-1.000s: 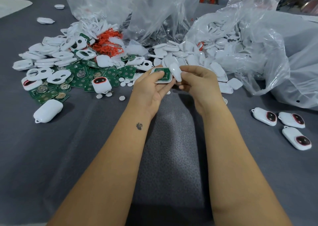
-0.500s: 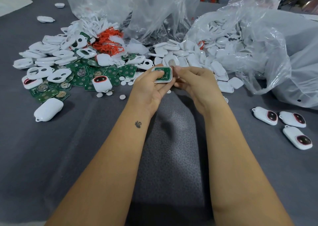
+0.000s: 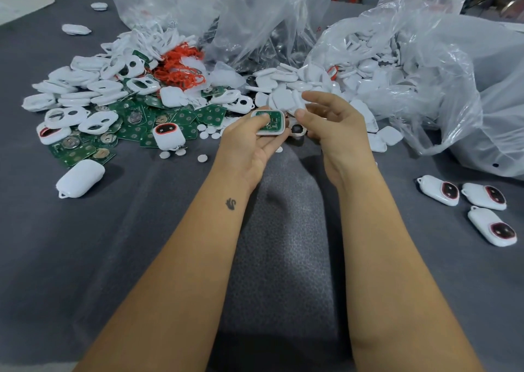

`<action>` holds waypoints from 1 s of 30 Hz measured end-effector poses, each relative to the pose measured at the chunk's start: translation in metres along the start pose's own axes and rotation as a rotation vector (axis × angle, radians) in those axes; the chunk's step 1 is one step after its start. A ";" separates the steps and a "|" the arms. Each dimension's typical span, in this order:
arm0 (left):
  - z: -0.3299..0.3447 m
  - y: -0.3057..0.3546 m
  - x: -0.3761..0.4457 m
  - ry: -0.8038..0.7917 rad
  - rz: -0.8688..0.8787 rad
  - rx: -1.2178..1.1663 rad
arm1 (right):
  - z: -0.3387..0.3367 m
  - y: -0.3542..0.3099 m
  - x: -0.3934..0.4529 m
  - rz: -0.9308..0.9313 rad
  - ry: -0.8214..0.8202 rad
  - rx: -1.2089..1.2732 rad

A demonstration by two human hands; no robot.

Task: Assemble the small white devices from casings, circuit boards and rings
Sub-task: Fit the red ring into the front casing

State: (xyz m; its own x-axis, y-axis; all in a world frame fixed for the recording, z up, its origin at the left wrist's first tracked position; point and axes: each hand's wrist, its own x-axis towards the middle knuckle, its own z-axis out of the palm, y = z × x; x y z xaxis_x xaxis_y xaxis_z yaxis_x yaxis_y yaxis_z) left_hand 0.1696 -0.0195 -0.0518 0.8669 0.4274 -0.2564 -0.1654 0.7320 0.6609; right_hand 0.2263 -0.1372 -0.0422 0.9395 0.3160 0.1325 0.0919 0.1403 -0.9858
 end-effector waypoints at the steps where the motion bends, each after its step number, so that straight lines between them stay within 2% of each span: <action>1: 0.000 0.000 0.000 0.009 -0.013 -0.021 | 0.001 0.000 0.000 -0.002 -0.003 0.002; 5: 0.000 0.001 0.001 0.019 -0.024 -0.078 | 0.003 0.001 -0.001 -0.037 -0.004 -0.030; 17: 0.000 -0.002 0.002 0.031 0.002 0.002 | 0.010 0.002 -0.004 -0.165 -0.062 -0.309; 30: 0.001 0.005 0.000 0.020 -0.112 -0.037 | 0.013 0.010 -0.001 -0.293 -0.127 -0.596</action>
State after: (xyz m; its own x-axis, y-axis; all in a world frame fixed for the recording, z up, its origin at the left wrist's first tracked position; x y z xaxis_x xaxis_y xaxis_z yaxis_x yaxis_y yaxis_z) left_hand 0.1692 -0.0157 -0.0479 0.8714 0.3522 -0.3415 -0.0858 0.7948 0.6008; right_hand 0.2222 -0.1242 -0.0507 0.8055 0.4566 0.3778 0.5373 -0.2936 -0.7907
